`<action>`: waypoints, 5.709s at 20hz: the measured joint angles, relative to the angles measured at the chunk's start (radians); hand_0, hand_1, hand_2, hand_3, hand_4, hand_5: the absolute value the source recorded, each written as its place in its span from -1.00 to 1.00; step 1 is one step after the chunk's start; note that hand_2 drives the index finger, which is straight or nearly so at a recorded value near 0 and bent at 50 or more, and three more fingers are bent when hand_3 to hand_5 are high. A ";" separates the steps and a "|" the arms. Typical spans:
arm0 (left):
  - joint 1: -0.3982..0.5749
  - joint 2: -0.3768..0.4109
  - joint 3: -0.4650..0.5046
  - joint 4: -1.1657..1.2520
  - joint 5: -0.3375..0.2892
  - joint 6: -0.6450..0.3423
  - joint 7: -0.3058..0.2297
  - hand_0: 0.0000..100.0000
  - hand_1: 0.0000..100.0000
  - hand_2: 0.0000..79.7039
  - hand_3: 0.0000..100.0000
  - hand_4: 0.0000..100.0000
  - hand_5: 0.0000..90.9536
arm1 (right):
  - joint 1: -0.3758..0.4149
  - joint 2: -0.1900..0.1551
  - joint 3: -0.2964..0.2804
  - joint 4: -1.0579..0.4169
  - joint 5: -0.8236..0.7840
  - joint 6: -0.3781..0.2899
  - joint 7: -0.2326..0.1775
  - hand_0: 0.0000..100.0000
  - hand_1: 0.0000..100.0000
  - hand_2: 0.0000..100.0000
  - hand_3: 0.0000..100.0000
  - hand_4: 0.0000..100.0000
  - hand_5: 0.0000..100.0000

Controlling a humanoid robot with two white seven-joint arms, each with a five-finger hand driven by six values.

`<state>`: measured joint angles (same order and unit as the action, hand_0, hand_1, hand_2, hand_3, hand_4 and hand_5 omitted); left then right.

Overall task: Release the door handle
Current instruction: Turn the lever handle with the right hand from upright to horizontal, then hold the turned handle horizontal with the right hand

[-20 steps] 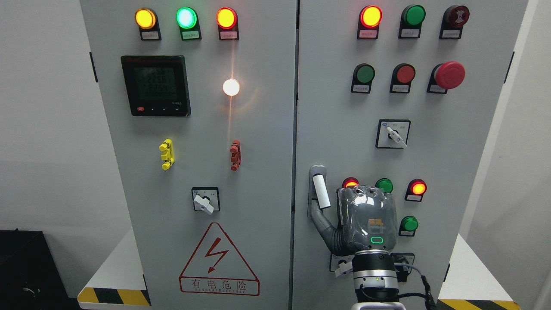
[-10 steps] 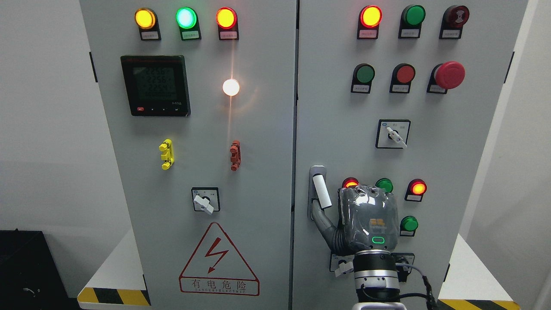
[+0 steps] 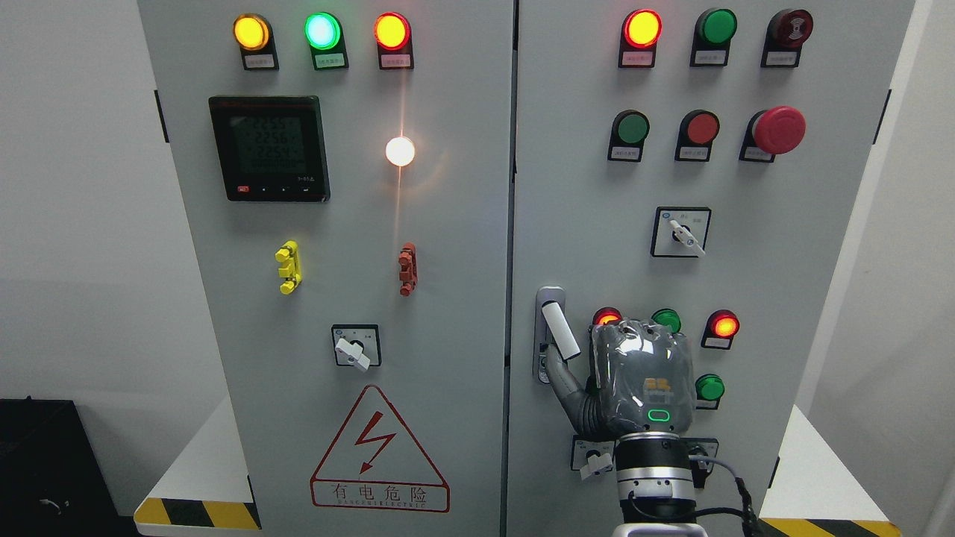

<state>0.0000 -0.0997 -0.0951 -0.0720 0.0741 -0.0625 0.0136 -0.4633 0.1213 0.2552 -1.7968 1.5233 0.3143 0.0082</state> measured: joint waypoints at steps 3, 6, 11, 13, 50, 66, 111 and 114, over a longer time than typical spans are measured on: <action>0.000 0.000 0.000 0.000 0.000 0.000 0.000 -0.76 0.11 -1.00 -1.00 -1.00 -1.00 | 0.000 0.000 -0.002 -0.001 0.000 0.000 0.000 0.08 -0.34 0.97 1.00 1.00 1.00; 0.000 0.000 0.000 0.000 0.000 0.000 0.000 -0.76 0.11 -1.00 -1.00 -1.00 -1.00 | 0.000 0.000 -0.003 -0.001 0.000 0.000 0.000 0.09 -0.34 0.97 1.00 1.00 1.00; 0.000 0.000 0.000 0.000 0.000 0.000 0.000 -0.76 0.11 -1.00 -1.00 -1.00 -1.00 | 0.001 0.000 -0.005 -0.003 0.000 0.000 -0.001 0.09 -0.34 0.97 1.00 1.00 1.00; 0.000 0.000 0.000 0.000 0.000 0.000 0.000 -0.76 0.11 -1.00 -1.00 -1.00 -1.00 | 0.001 0.000 -0.005 -0.005 0.000 -0.001 -0.001 0.09 -0.34 0.97 1.00 1.00 1.00; 0.000 0.000 0.000 0.000 0.000 0.000 0.000 -0.76 0.11 -1.00 -1.00 -1.00 -1.00 | 0.006 -0.001 -0.013 -0.021 -0.001 0.001 0.000 0.12 -0.38 0.94 1.00 1.00 1.00; 0.000 0.000 0.000 0.000 0.000 0.000 0.000 -0.76 0.11 -1.00 -1.00 -1.00 -1.00 | 0.006 -0.001 -0.020 -0.025 -0.001 0.001 -0.001 0.11 -0.40 0.94 1.00 1.00 1.00; 0.000 0.000 0.000 0.000 0.000 0.000 0.000 -0.76 0.11 -1.00 -1.00 -1.00 -1.00 | 0.005 -0.003 -0.029 -0.036 0.000 0.000 -0.005 0.09 -0.44 0.94 1.00 1.00 1.00; 0.000 0.000 0.000 0.000 0.000 0.000 0.000 -0.76 0.11 -1.00 -1.00 -1.00 -1.00 | 0.005 -0.003 -0.029 -0.037 0.000 0.000 -0.005 0.09 -0.44 0.93 1.00 1.00 1.00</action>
<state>0.0000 -0.0997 -0.0951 -0.0719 0.0744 -0.0625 0.0136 -0.4587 0.1187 0.2257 -1.8336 1.5233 0.3141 0.0034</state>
